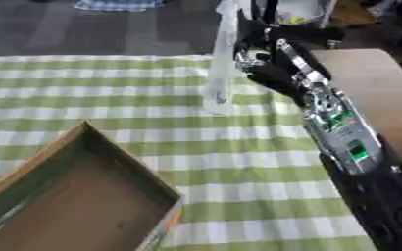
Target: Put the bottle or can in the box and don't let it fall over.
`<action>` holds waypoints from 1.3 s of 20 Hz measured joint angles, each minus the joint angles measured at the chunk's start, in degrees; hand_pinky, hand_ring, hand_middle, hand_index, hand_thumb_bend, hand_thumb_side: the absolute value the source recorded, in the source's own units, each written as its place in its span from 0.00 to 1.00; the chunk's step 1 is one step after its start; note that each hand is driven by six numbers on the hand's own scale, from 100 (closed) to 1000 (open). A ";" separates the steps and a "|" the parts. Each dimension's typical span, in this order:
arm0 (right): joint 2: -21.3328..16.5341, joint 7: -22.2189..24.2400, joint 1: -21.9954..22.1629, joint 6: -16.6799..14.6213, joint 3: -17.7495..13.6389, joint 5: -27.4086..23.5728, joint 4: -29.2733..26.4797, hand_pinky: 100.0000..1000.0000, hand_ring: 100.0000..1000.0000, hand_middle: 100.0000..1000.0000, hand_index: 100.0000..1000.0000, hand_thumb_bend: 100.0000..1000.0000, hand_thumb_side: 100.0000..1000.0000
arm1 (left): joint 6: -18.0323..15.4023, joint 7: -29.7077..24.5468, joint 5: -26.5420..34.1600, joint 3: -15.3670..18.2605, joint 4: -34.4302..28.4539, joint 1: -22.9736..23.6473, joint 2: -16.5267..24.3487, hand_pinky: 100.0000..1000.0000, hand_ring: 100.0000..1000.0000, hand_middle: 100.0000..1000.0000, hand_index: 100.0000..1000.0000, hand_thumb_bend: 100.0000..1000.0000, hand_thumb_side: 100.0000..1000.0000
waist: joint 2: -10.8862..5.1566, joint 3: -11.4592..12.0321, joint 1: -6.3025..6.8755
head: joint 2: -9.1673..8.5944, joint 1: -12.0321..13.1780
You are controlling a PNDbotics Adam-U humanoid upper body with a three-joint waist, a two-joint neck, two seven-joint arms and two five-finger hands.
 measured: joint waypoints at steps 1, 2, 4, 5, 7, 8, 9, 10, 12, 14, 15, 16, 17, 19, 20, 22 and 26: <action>0.01 0.06 0.00 0.04 0.06 0.00 -0.03 0.96 1.00 1.00 1.00 0.00 0.44 | 0.03 -0.03 0.00 0.00 0.00 0.00 0.00 1.00 0.57 0.77 0.77 0.09 0.84 | 0.00 0.00 -0.01 | 0.00 -0.01; 0.01 0.15 0.00 0.09 0.20 0.00 -0.12 0.96 1.00 1.00 1.00 0.00 0.44 | 0.05 -0.05 0.00 0.00 0.00 0.00 0.00 1.00 0.57 0.77 0.77 0.09 0.84 | 0.00 0.00 -0.01 | 0.00 -0.02; 0.09 0.28 -0.03 0.18 0.34 0.00 -0.34 0.96 1.00 1.00 1.00 0.00 0.44 | 0.07 -0.09 0.00 -0.01 0.00 -0.01 0.00 1.00 0.57 0.77 0.77 0.09 0.84 | 0.00 0.00 -0.01 | 0.00 -0.02; 0.17 0.35 -0.06 0.22 0.37 0.00 -0.34 0.96 1.00 1.00 1.00 0.00 0.44 | 0.09 -0.11 0.00 -0.01 0.00 -0.01 0.00 1.00 0.57 0.77 0.77 0.09 0.84 | 0.02 0.02 -0.01 | 0.00 -0.02; 0.43 0.54 -0.31 0.25 0.57 0.00 -0.35 0.96 1.00 1.00 1.00 0.00 0.44 | 0.13 -0.16 0.00 -0.01 0.00 -0.02 0.00 1.00 0.57 0.77 0.77 0.09 0.84 | 0.08 0.05 -0.01 | 0.01 -0.02; 0.45 0.62 -0.43 0.25 0.67 0.00 -0.35 0.96 1.00 1.00 1.00 0.00 0.44 | 0.14 -0.17 0.00 -0.01 0.00 -0.03 0.00 1.00 0.57 0.77 0.77 0.09 0.84 | 0.12 0.08 -0.02 | 0.01 -0.03; 0.45 0.74 -0.49 0.26 0.68 0.00 -0.35 0.96 1.00 1.00 1.00 0.00 0.44 | 0.14 -0.17 0.00 -0.02 0.00 -0.03 0.00 1.00 0.57 0.77 0.77 0.09 0.84 | 0.13 0.09 -0.02 | 0.01 -0.03; 0.46 0.86 -0.49 0.27 0.70 0.00 -0.35 0.96 1.00 1.00 1.00 0.00 0.44 | 0.15 -0.18 0.00 -0.02 0.00 -0.04 0.00 1.00 0.57 0.77 0.77 0.09 0.84 | 0.13 0.09 -0.03 | 0.01 -0.03; 0.52 1.12 -0.49 0.25 0.95 0.00 -0.35 0.96 1.00 1.00 1.00 0.00 0.45 | 0.15 -0.20 0.00 -0.05 0.00 -0.06 0.00 1.00 0.57 0.77 0.77 0.09 0.84 | 0.16 0.09 -0.05 | 0.01 -0.03; 0.66 1.46 -0.52 0.22 1.10 0.00 -0.35 0.96 1.00 1.00 1.00 0.00 0.45 | 0.16 -0.21 0.00 -0.19 0.01 -0.06 0.00 1.00 0.57 0.77 0.77 0.09 0.84 | 0.19 0.10 -0.07 | 0.01 -0.03; 0.78 1.63 -0.56 0.17 1.25 0.00 -0.35 0.96 1.00 1.00 1.00 0.00 0.45 | 0.16 -0.22 0.00 -0.26 0.01 -0.07 0.00 1.00 0.57 0.77 0.77 0.09 0.84 | 0.19 0.10 -0.07 | 0.01 -0.03; 0.94 1.80 -0.70 0.16 1.40 0.00 -0.35 0.96 1.00 1.00 1.00 0.00 0.45 | 0.16 -0.23 0.00 -0.30 0.01 -0.07 0.00 1.00 0.57 0.77 0.77 0.09 0.84 | 0.20 0.12 -0.07 | 0.01 -0.03; 0.99 1.96 -0.90 0.17 1.47 0.00 -0.35 0.96 1.00 1.00 1.00 0.00 0.45 | 0.15 -0.23 0.00 -0.31 0.01 -0.08 0.00 1.00 0.57 0.77 0.77 0.09 0.84 | 0.21 0.17 -0.08 | 0.01 -0.03; 1.01 2.29 -1.09 0.13 1.74 0.00 -0.35 0.96 1.00 1.00 1.00 0.00 0.45 | 0.15 -0.24 0.00 -0.31 0.01 -0.08 0.00 1.00 0.57 0.77 0.77 0.09 0.84 | 0.23 0.26 -0.10 | 0.01 -0.03; 1.02 2.44 -1.23 0.13 1.77 0.01 -0.35 0.96 1.00 1.00 1.00 0.00 0.44 | 0.15 -0.24 0.00 -0.31 0.01 -0.09 0.00 1.00 0.57 0.77 0.77 0.09 0.84 | 0.26 0.27 -0.12 | 0.01 -0.04; 1.05 2.70 -1.56 0.12 1.99 0.07 -0.35 0.96 1.00 1.00 1.00 0.00 0.44 | 0.16 -0.25 0.00 -0.31 0.01 -0.10 -0.01 1.00 0.57 0.77 0.77 0.09 0.84 | 0.35 0.32 -0.20 | 0.01 -0.05; 1.42 2.99 -2.05 0.21 2.14 0.21 -0.35 0.96 1.00 1.00 1.00 0.00 0.44 | 0.18 -0.29 0.00 -0.32 0.01 -0.14 -0.01 1.00 0.57 0.77 0.77 0.09 0.84 | 0.54 0.41 -0.26 | 0.01 -0.06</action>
